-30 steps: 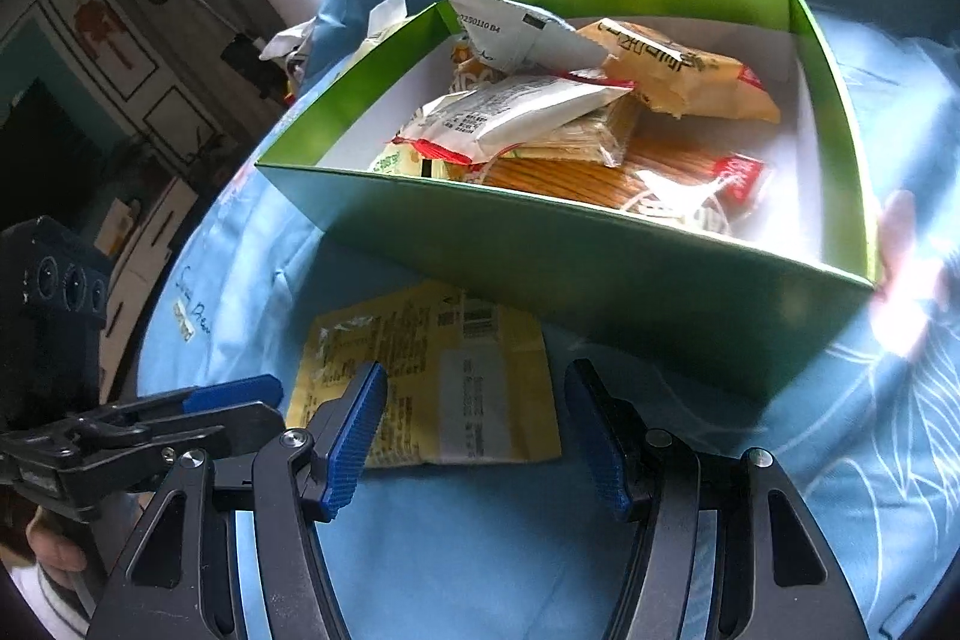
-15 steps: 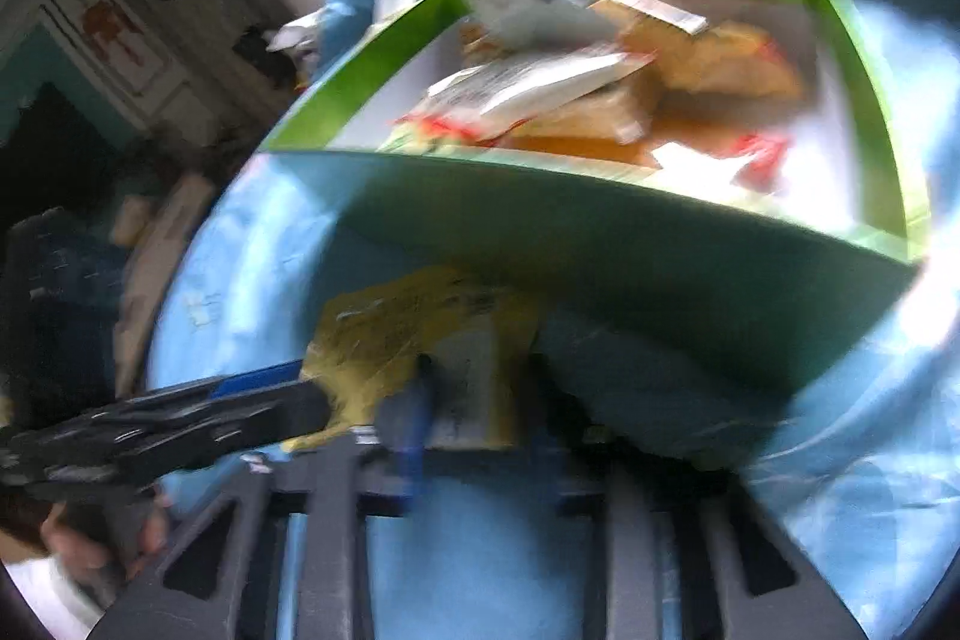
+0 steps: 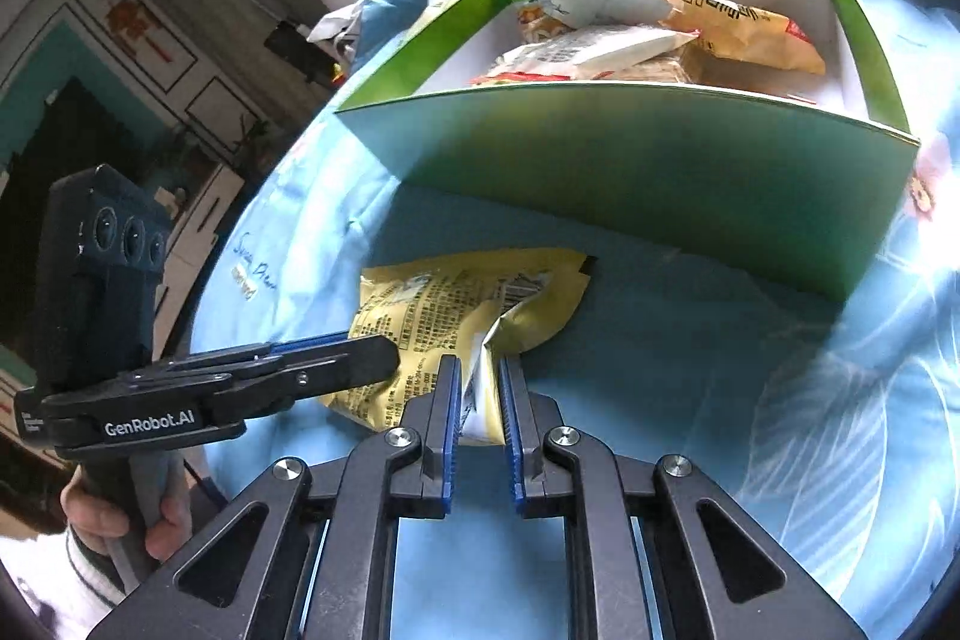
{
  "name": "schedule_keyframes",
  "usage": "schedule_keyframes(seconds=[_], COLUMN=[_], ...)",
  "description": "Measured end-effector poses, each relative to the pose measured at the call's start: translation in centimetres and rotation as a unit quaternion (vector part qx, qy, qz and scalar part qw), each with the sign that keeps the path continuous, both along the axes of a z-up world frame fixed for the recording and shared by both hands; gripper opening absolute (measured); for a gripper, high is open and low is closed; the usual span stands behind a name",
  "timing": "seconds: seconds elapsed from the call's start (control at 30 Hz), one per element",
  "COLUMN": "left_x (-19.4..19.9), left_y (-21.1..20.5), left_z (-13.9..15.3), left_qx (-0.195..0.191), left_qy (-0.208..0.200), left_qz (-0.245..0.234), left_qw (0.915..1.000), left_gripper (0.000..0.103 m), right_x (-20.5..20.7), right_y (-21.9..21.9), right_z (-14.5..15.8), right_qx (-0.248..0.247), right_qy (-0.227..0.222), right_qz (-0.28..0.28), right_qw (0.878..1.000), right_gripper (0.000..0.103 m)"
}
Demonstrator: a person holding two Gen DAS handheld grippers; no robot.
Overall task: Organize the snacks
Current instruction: 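Lift the yellow packet and carry it over the green box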
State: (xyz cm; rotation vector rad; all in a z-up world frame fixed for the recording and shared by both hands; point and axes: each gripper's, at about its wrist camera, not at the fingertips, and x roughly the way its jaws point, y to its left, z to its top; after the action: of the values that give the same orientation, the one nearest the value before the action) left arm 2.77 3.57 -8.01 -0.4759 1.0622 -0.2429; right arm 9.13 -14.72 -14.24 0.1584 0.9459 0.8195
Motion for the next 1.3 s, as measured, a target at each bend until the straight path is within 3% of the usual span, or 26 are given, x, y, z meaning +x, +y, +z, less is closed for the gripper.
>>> schedule_keyframes(seconds=[0.83, 0.97, 1.23, 1.3], left_x=[-1.0, 0.8, 7.7, 9.5], left_y=[-3.2, -3.9, -5.2, -5.5], left_z=[5.6, 6.6, 9.2, 9.2], left_qx=[0.039, 0.049, 0.069, 0.075], left_qy=[-0.077, -0.095, -0.135, -0.137], left_qz=[-0.039, -0.045, -0.053, -0.058], left_qw=[0.9955, 0.9933, 0.987, 0.986], left_gripper=[0.025, 0.025, 0.028, 0.034], right_x=[-3.4, -2.8, 2.8, 4.2], right_y=[-3.2, -3.5, -4.0, -4.0], right_z=[5.1, 6.3, 9.3, 9.4], right_qx=[0.041, 0.042, 0.044, 0.041], right_qy=[-0.059, -0.08, -0.115, -0.116], right_qz=[-0.036, -0.044, -0.079, -0.083], right_qw=[0.997, 0.995, 0.989, 0.989], right_gripper=[0.015, 0.015, 0.015, 0.015])
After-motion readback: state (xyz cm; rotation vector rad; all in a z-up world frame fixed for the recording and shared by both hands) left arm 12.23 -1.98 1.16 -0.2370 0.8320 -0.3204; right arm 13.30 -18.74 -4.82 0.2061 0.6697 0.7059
